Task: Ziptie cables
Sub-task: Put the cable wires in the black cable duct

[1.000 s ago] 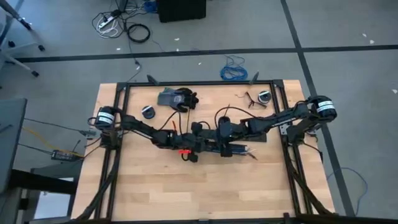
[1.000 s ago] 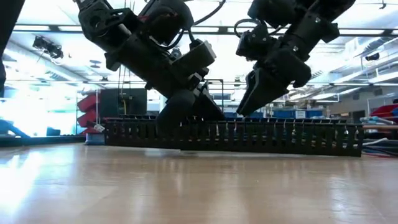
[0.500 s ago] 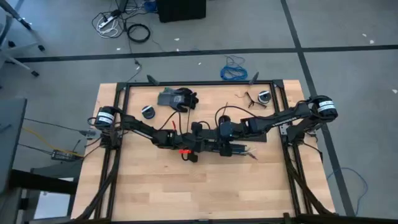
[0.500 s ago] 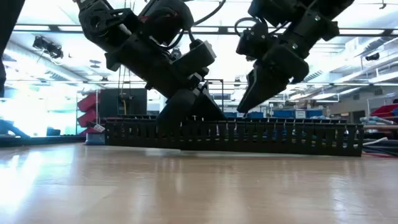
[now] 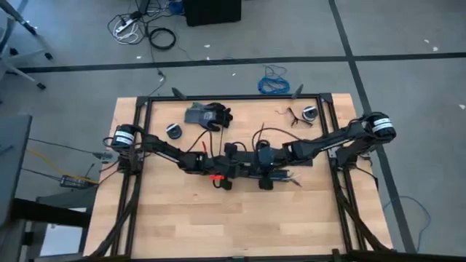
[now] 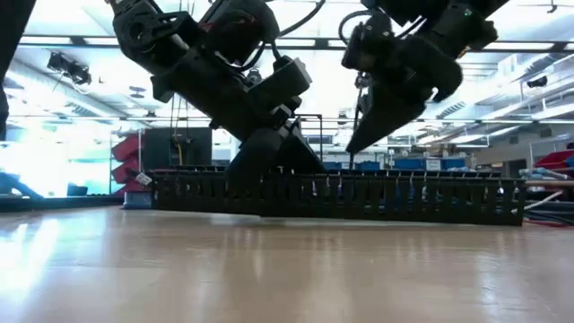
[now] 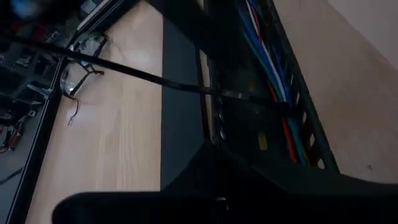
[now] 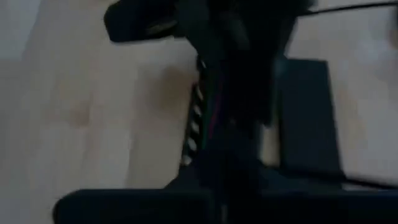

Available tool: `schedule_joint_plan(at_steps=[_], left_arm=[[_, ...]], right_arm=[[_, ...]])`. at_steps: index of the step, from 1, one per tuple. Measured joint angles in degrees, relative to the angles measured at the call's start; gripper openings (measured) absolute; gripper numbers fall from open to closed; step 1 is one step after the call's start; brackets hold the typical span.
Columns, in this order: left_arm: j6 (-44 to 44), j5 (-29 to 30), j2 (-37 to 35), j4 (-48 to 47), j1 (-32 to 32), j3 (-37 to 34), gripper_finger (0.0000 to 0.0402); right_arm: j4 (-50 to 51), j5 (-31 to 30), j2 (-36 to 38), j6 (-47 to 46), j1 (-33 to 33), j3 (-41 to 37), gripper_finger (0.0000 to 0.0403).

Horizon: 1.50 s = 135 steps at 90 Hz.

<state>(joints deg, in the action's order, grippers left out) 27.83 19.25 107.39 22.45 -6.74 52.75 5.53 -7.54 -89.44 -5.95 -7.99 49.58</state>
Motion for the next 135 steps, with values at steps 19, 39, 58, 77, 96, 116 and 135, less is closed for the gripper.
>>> schedule_joint_plan(at_steps=[19,39,58,77,96,116,135], left_arm=[[-0.04,0.06,0.0,-0.37,0.0,-0.03,0.0],[-0.24,0.17,-0.02,-0.62,0.0,-0.04,0.0],[-0.24,0.24,-0.02,-0.53,0.0,-0.02,0.0],[-0.24,0.29,-0.02,-0.63,0.0,-0.02,0.0],[-0.39,0.17,0.02,-1.66,0.0,-0.11,0.0],[-0.35,0.2,0.03,-1.16,0.0,-0.05,0.0],[-0.03,0.15,0.02,-0.87,0.02,-0.04,0.0001]], right_arm=[[-1.65,-2.92,-3.26,-1.06,-0.65,0.02,0.0001],[-2.37,-3.22,-5.15,-2.1,-1.32,0.02,0.0],[-1.54,-3.82,-5.19,-3.0,-1.33,0.04,0.0],[-1.38,-5.29,-7.27,-5.01,-1.33,0.04,0.0],[-3.0,-5.32,-10.96,-6.6,-1.31,0.19,0.0],[-1.83,-6.15,-9.79,-6.48,-1.32,0.13,0.0],[-1.15,-6.23,-9.26,-6.47,-1.29,0.07,0.0]])
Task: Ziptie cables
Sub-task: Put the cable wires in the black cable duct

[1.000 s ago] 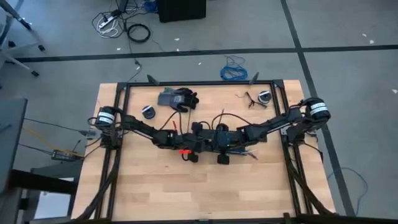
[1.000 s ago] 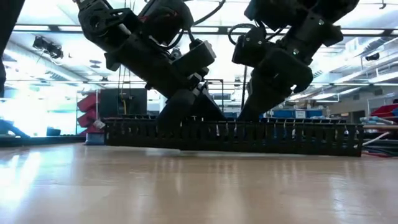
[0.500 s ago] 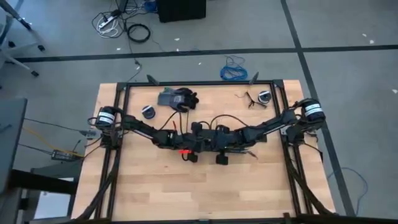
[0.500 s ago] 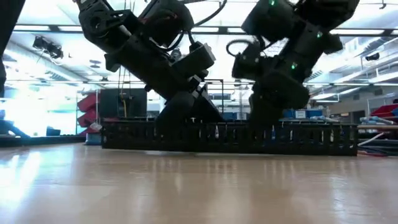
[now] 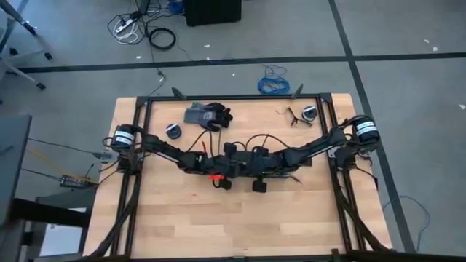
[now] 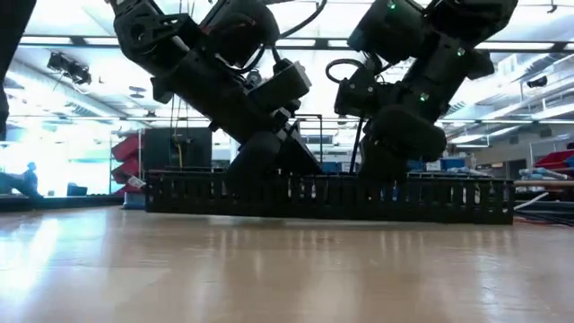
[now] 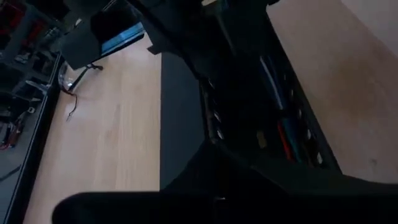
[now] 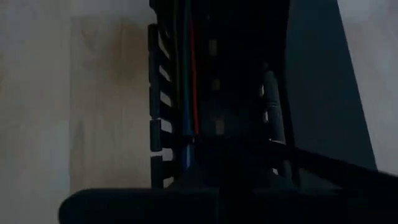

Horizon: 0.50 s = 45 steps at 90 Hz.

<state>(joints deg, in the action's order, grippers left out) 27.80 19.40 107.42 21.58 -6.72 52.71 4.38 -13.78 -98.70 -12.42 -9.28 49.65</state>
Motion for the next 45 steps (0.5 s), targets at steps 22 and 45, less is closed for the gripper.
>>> schedule_joint_plan(at_steps=[22,45], left_arm=[[-2.57,0.52,-0.13,2.08,-0.02,0.02,0.0051],[-5.75,-0.05,-0.17,3.55,0.09,0.13,0.0135]], right_arm=[[0.61,-0.08,-0.04,-0.05,0.0,-0.04,0.0],[0.66,0.48,-0.04,0.04,0.02,-0.07,0.0]])
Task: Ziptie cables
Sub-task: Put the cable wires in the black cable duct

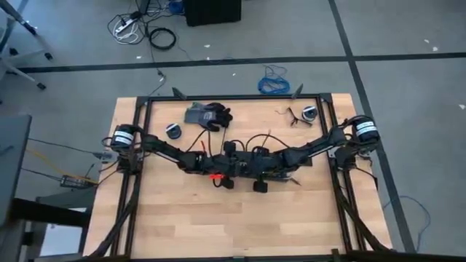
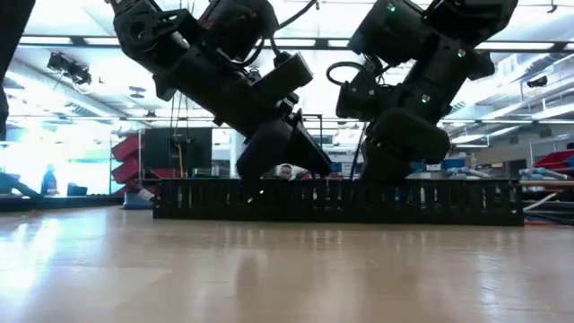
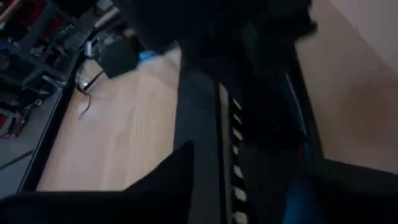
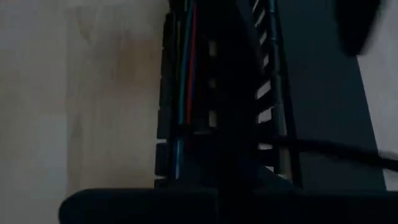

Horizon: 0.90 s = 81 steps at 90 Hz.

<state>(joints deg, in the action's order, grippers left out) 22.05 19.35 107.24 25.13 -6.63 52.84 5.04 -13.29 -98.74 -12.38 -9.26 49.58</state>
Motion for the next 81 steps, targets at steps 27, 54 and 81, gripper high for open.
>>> schedule_joint_plan(at_steps=[27,54,81], left_arm=[[-7.36,-10.62,0.02,2.36,5.19,-0.02,0.0157],[-13.92,-21.24,0.07,2.73,7.83,-0.04,0.0157],[-16.78,-23.5,0.08,3.83,9.46,-0.11,0.0157]], right_arm=[[-0.43,1.12,0.0,0.45,-0.52,0.0,0.0],[-0.55,1.22,0.0,0.9,-0.87,0.0,0.0],[-1.38,1.24,0.0,0.94,-0.9,0.0,0.0]])
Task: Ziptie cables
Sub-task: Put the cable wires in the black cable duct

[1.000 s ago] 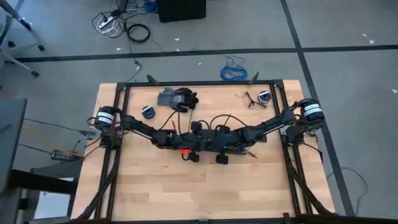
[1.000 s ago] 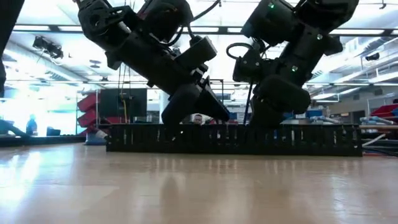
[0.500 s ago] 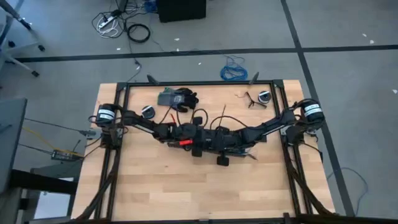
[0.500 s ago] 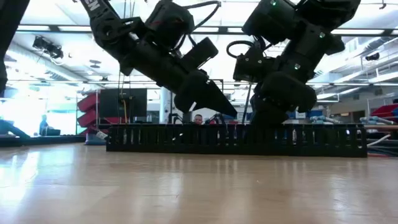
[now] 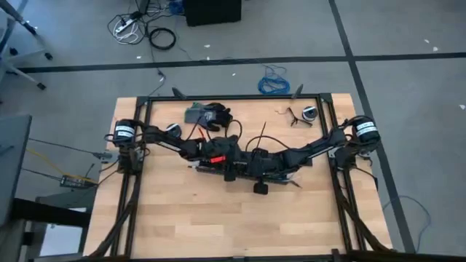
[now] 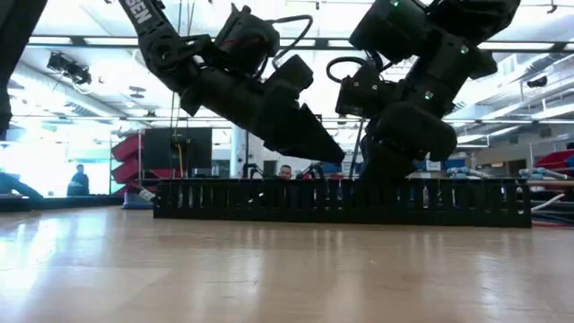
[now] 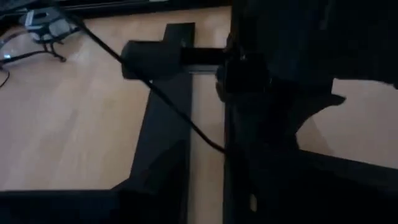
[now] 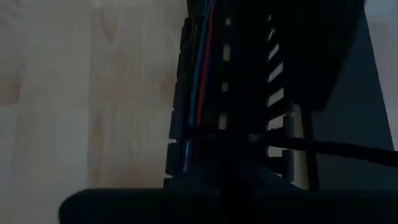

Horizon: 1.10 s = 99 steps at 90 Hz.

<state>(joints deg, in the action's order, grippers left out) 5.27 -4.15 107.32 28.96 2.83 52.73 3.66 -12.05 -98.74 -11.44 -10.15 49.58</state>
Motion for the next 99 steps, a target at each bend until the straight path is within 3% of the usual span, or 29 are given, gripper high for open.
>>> schedule_joint_plan(at_steps=[39,99], left_arm=[[-7.29,-8.96,2.9,4.52,3.9,-0.04,0.0157],[-8.71,-13.42,6.09,4.25,3.43,2.97,0.0151]], right_arm=[[-0.3,0.28,0.0,0.57,-0.61,0.02,0.0],[-0.27,0.26,0.04,0.66,-0.61,0.04,0.0]])
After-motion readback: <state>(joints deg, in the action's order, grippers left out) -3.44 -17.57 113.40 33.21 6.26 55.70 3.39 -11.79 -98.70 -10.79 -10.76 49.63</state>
